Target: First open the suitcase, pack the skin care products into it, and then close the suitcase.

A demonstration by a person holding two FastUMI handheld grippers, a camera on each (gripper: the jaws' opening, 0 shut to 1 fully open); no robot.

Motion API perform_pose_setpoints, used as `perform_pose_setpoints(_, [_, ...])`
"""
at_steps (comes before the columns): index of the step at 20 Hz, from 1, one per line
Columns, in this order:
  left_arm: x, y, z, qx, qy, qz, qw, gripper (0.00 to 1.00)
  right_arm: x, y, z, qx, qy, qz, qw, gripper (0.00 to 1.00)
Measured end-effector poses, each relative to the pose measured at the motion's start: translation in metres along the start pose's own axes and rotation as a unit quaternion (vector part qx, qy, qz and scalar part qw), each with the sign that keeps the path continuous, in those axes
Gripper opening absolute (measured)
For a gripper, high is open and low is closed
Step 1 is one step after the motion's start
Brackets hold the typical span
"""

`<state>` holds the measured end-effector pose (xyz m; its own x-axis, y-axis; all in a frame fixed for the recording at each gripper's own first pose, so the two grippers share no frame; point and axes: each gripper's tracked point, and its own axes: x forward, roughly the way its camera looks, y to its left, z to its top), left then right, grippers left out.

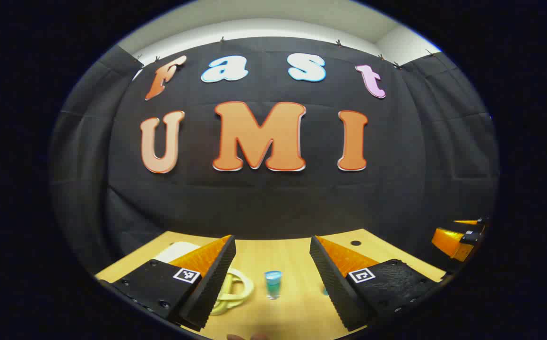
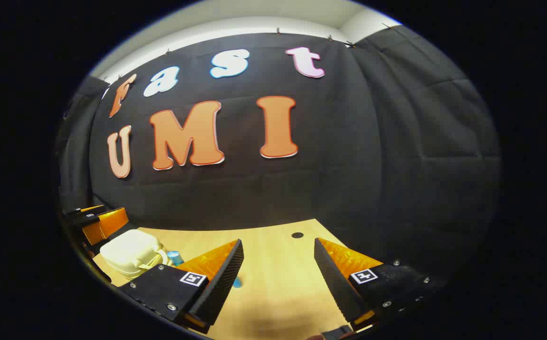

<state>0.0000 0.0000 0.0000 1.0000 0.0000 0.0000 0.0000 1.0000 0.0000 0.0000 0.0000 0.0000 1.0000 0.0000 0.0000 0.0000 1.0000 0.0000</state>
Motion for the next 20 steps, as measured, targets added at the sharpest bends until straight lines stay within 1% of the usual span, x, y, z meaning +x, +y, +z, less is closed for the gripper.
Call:
perform_pose_setpoints(3, [-0.008, 0.039, -0.008, 0.002, 0.005, 0.015, 1.000, 0.97, -0.004, 0.038, -0.001, 0.027, 0.012, -0.004, 1.000, 0.95])
perform_pose_setpoints(5, [-0.008, 0.056, -0.009, -0.014, 0.013, 0.022, 1.000, 0.97, -0.004, 0.066, 0.002, 0.015, 0.009, 0.021, 1.000, 0.95])
perform_pose_setpoints(6, [-0.007, 0.058, -0.008, -0.020, 0.018, 0.022, 0.999, 0.95, -0.004, 0.073, 0.006, 0.000, 0.004, 0.027, 1.000, 0.95])
perform_pose_setpoints(7, [-0.005, 0.060, -0.008, -0.023, 0.025, 0.025, 0.999, 0.97, -0.003, 0.079, 0.010, -0.012, 0.002, 0.031, 0.999, 0.95])
perform_pose_setpoints(9, [-0.002, 0.063, -0.006, -0.028, 0.033, 0.032, 0.999, 0.97, 0.003, 0.093, 0.020, -0.020, -0.004, 0.061, 0.998, 0.95])
perform_pose_setpoints(10, [-0.002, 0.063, -0.002, -0.033, 0.030, 0.036, 0.998, 0.97, 0.006, 0.097, 0.020, -0.019, -0.001, 0.074, 0.997, 0.95])
perform_pose_setpoints(12, [0.001, 0.063, 0.000, -0.032, 0.030, 0.054, 0.998, 0.97, 0.013, 0.100, 0.016, -0.004, 0.021, 0.099, 0.995, 0.95])
perform_pose_setpoints(13, [0.003, 0.060, 0.003, -0.030, 0.030, 0.057, 0.997, 0.98, 0.017, 0.102, 0.014, 0.003, 0.033, 0.111, 0.993, 0.95])
perform_pose_setpoints(14, [0.003, 0.056, 0.007, -0.027, 0.028, 0.058, 0.998, 0.97, 0.021, 0.103, 0.009, -0.002, 0.046, 0.127, 0.991, 0.95])
perform_pose_setpoints(15, [0.004, 0.052, 0.007, -0.024, 0.025, 0.059, 0.998, 0.97, 0.026, 0.101, 0.006, -0.012, 0.051, 0.129, 0.990, 0.95])
perform_pose_setpoints(17, [0.003, 0.053, 0.011, -0.020, 0.021, 0.069, 0.997, 0.97, 0.036, 0.098, 0.009, -0.035, 0.042, 0.138, 0.989, 0.95])
perform_pose_setpoints(19, [0.003, 0.057, 0.011, -0.016, 0.016, 0.082, 0.996, 0.97, 0.039, 0.105, 0.009, -0.037, 0.037, 0.157, 0.986, 0.95])
perform_pose_setpoints(20, [0.003, 0.058, 0.010, -0.015, 0.016, 0.086, 0.996, 0.97, 0.043, 0.108, 0.007, -0.040, 0.038, 0.159, 0.986, 0.95])
